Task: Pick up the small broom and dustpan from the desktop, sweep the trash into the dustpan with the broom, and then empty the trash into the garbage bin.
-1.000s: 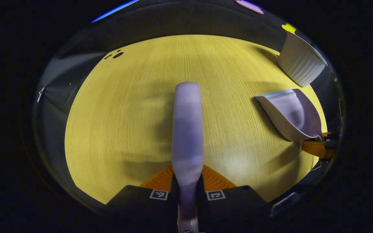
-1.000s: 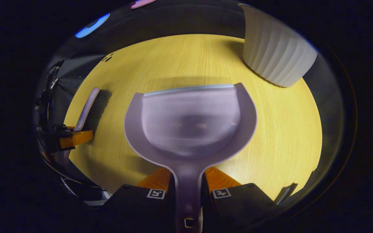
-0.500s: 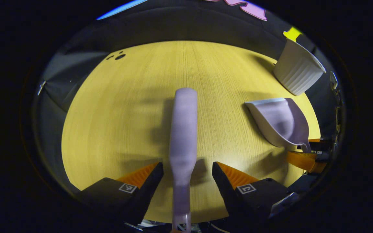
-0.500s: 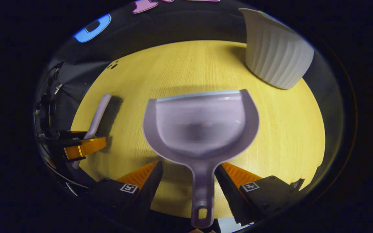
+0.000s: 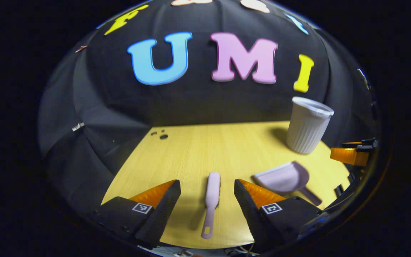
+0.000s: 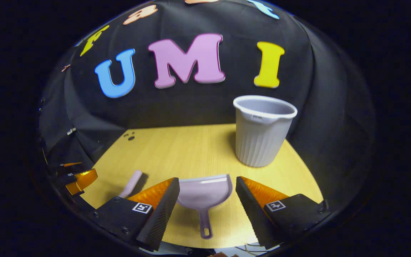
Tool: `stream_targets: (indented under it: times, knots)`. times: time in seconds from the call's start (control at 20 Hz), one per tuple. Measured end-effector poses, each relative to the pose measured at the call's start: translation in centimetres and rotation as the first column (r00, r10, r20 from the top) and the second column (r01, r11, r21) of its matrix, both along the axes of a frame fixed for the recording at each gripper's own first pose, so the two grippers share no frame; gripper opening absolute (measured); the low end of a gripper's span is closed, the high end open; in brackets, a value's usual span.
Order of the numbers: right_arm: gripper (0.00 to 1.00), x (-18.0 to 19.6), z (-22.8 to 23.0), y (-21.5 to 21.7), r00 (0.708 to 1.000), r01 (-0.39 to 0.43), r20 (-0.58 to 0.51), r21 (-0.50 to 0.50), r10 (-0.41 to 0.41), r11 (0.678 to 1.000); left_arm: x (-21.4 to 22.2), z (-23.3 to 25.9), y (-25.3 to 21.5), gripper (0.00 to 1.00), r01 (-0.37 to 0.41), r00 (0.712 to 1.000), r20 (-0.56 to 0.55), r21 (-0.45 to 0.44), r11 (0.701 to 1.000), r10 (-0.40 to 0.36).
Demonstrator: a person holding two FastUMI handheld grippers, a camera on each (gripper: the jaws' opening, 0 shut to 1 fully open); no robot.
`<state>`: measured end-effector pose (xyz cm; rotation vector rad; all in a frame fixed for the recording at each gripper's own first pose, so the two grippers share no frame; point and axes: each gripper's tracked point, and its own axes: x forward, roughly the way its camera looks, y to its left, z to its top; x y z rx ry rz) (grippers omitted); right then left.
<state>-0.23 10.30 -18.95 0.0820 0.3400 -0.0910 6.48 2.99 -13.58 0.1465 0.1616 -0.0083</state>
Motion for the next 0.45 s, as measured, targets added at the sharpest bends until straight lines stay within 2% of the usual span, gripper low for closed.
stream_targets:
  times: [0.1,0.2,0.3,0.45]
  knots:
    - [0.99,-2.0,4.8,-0.5,0.993,0.019,0.121,-0.053,-0.013,0.998,-2.5,3.1,-1.1,0.95,0.031,0.994,0.105,-0.025,0.999,-0.028]
    - [0.99,-3.7,7.3,-0.6,0.977,0.041,0.210,-0.095,-0.020,0.995,-5.1,6.2,-1.3,0.95,0.037,0.977,0.211,-0.020,0.999,-0.032]
    - [0.99,-4.4,7.6,0.0,0.969,0.049,0.247,-0.102,-0.022,0.994,-7.3,8.3,-2.0,0.95,0.057,0.956,0.287,-0.003,0.998,-0.054]
    - [0.99,-4.2,7.9,-0.1,0.965,0.024,0.261,-0.070,-0.005,0.997,-9.5,9.2,-3.5,0.96,0.082,0.946,0.315,-0.009,0.997,-0.074]
